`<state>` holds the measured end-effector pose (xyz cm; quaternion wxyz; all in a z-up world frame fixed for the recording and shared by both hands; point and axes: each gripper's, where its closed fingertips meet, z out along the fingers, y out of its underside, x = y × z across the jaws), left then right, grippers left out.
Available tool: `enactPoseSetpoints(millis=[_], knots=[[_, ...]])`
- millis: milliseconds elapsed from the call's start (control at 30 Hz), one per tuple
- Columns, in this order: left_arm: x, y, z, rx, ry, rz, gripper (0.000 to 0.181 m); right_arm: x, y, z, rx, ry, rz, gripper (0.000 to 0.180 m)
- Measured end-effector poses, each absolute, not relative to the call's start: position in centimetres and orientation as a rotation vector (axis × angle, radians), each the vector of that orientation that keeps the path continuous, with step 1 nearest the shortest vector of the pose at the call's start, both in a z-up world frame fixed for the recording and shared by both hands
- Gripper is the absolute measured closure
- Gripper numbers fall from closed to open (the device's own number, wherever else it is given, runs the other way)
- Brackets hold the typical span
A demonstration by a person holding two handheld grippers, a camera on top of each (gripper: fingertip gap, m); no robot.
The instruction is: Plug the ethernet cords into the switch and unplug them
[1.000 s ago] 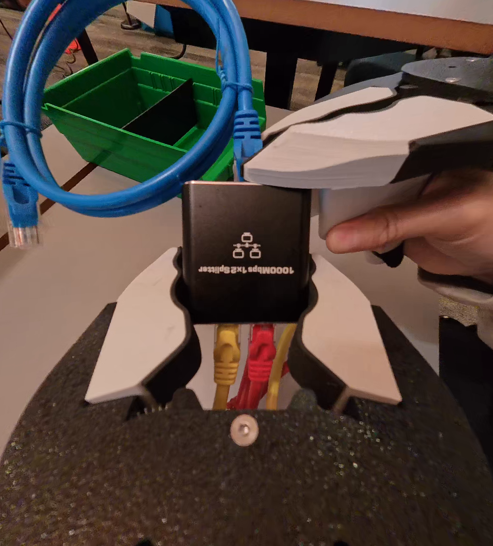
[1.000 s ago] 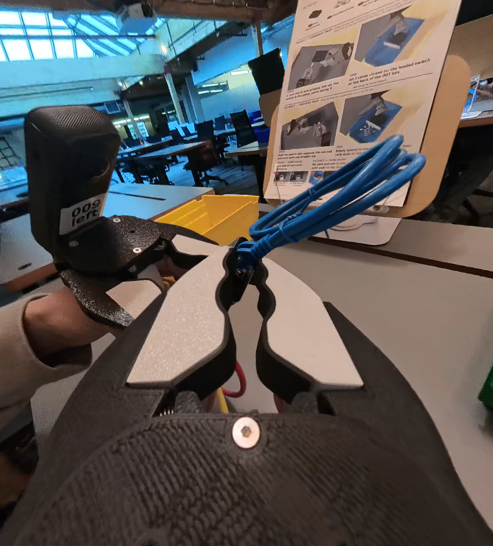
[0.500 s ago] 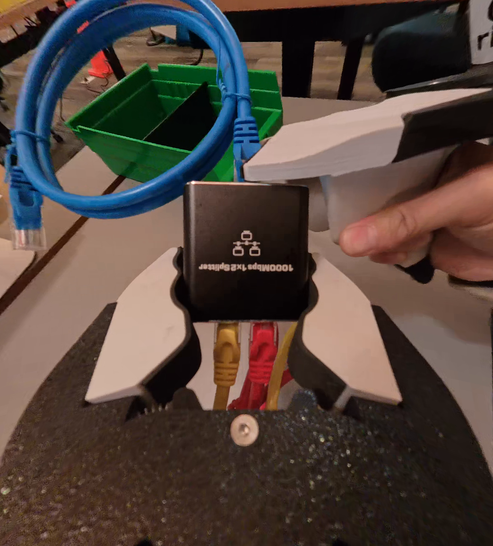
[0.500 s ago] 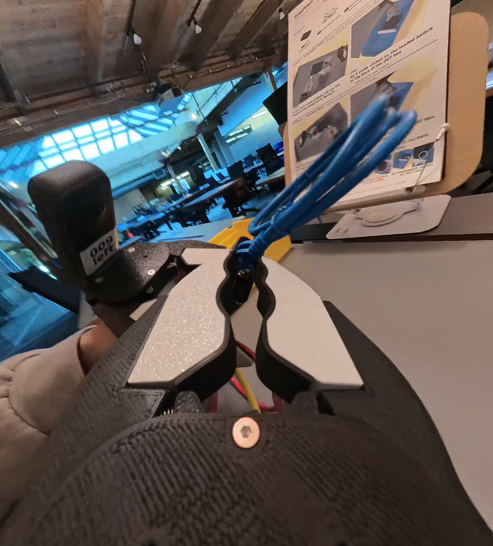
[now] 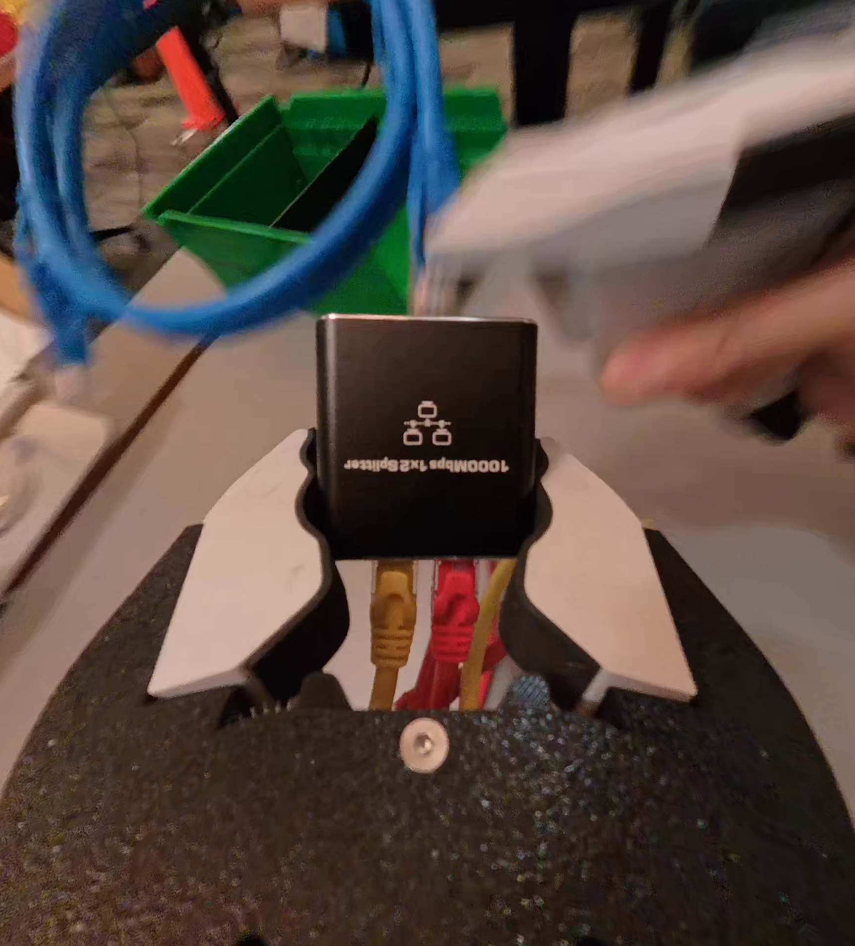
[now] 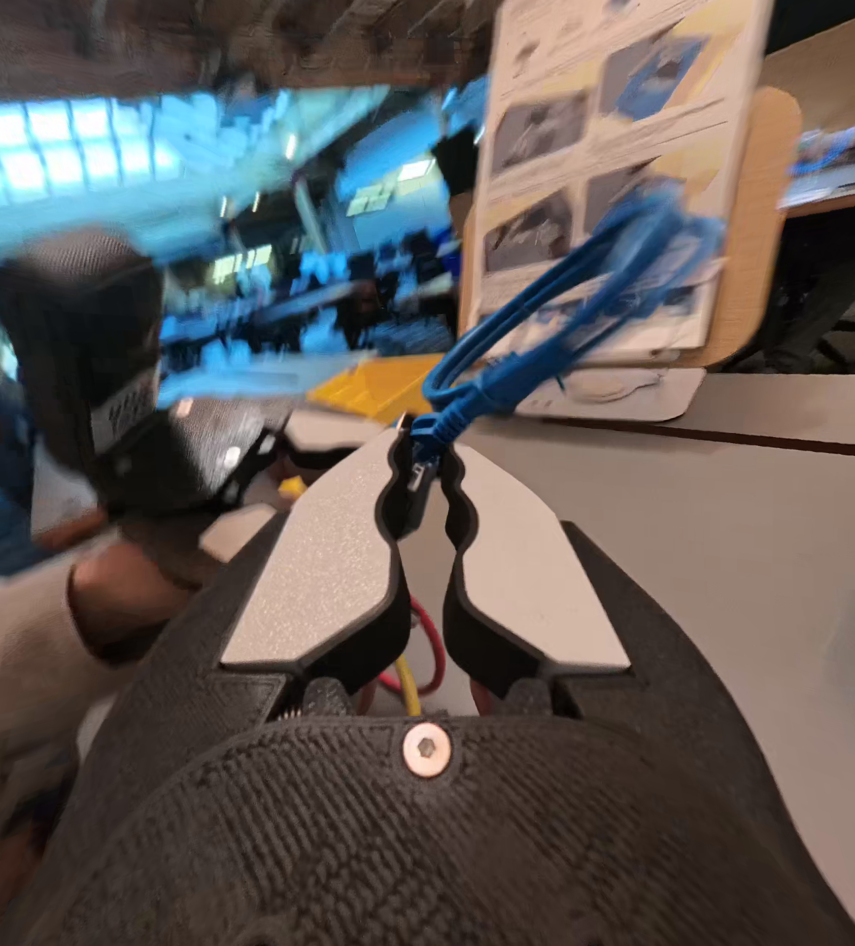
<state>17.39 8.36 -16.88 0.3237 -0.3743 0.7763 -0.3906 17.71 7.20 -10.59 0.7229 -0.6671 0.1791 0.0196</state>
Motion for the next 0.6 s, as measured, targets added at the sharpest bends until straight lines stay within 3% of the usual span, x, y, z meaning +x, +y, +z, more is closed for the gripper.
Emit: enactPoseSetpoints(millis=[67,133,267,600], knots=[[17.1,10.8,-17.9,-0.977,1.994,-0.875,0.106,20.4,4.1,-8.6,-1.282,0.518,0.089,0.167],[16.6,11.2,-15.9,-1.043,1.860,-1.054,0.106,21.4,3.9,-10.6,-1.464,0.475,0.019,0.165],[16.6,12.4,-15.3,-1.046,1.892,-0.995,0.105,22.5,2.9,-11.8,-1.441,0.529,0.015,0.166],[16.3,14.1,-12.9,-1.059,1.874,-1.064,0.106,35.4,-5.7,-10.9,-0.839,0.989,0.425,0.167]])
